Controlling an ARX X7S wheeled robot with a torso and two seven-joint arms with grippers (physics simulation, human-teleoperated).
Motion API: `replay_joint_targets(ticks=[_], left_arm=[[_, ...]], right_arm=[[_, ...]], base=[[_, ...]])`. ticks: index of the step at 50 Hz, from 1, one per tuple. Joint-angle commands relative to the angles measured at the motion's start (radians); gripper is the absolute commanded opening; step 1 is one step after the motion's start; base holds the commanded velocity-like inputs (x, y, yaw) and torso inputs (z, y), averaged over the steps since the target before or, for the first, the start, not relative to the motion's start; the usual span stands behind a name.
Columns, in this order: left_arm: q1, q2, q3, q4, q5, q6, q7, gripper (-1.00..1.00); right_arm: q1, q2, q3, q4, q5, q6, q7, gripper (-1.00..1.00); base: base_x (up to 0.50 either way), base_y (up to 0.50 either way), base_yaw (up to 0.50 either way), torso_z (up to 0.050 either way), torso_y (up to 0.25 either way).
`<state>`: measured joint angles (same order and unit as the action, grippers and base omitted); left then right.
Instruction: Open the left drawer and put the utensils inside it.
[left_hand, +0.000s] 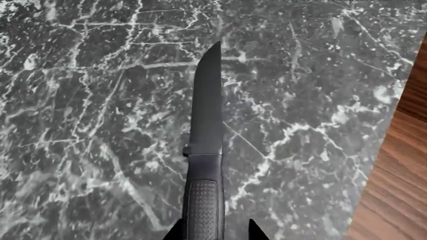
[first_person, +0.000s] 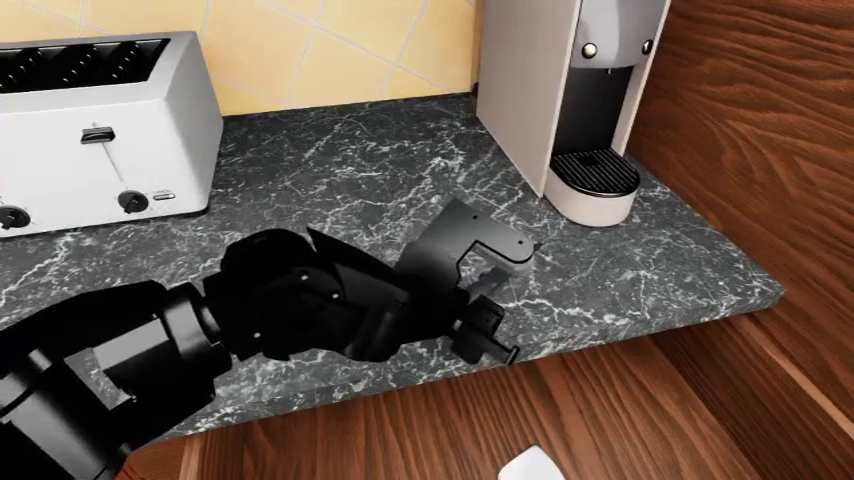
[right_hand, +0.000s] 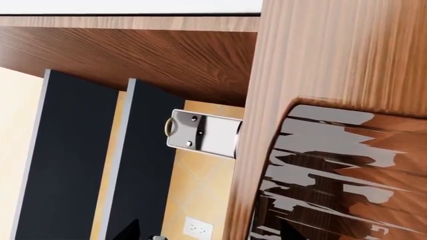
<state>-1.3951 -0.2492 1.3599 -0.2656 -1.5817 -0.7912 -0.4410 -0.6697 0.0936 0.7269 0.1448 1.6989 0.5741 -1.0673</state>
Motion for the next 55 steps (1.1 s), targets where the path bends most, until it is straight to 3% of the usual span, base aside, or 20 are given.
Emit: replay_joint_targets(ticks=[1,11,19,35,44,55], left_arm=[[0.023,-0.002,0.027,-0.023,0.016,-0.007,0.002,-1.00],[0.033,-0.001,0.031,-0.035,0.014,-0.009,0.001,-1.00],[0.030,-0.001,0.008,-0.070,-0.034,-0.019,-0.085,-1.00],[-0.051,-0.045,-0.014,0.074,-0.063,-0.064,-0.185,-1.00],[-0.103,-0.095,-0.043,0.274,-0.135,-0.109,-0.264,-1.00],[-0.233,-0.182,-0.117,0.556,-0.407,-0.188,-0.368,-1.00]], right_arm=[[0.002,0.002,-0.005,0.006,-0.001,-0.003,-0.001,1.00],[0.007,0.005,-0.010,0.017,-0.004,-0.007,-0.005,1.00],[0.000,0.003,-0.008,0.002,0.004,-0.006,0.000,1.00],[-0.002,0.003,-0.011,-0.002,0.005,-0.011,0.000,1.00],[-0.001,0.001,-0.015,-0.006,0.001,-0.017,0.004,1.00],[-0.009,-0.002,-0.015,-0.018,0.006,-0.020,0.004,1.00]], base=[[0.00,0.00,0.00,0.000,0.000],[0.00,0.00,0.00,0.000,0.000],[0.00,0.00,0.00,0.000,0.000],[0.00,0.00,0.00,0.000,0.000],[0.00,0.00,0.00,0.000,0.000],[0.00,0.00,0.00,0.000,0.000]])
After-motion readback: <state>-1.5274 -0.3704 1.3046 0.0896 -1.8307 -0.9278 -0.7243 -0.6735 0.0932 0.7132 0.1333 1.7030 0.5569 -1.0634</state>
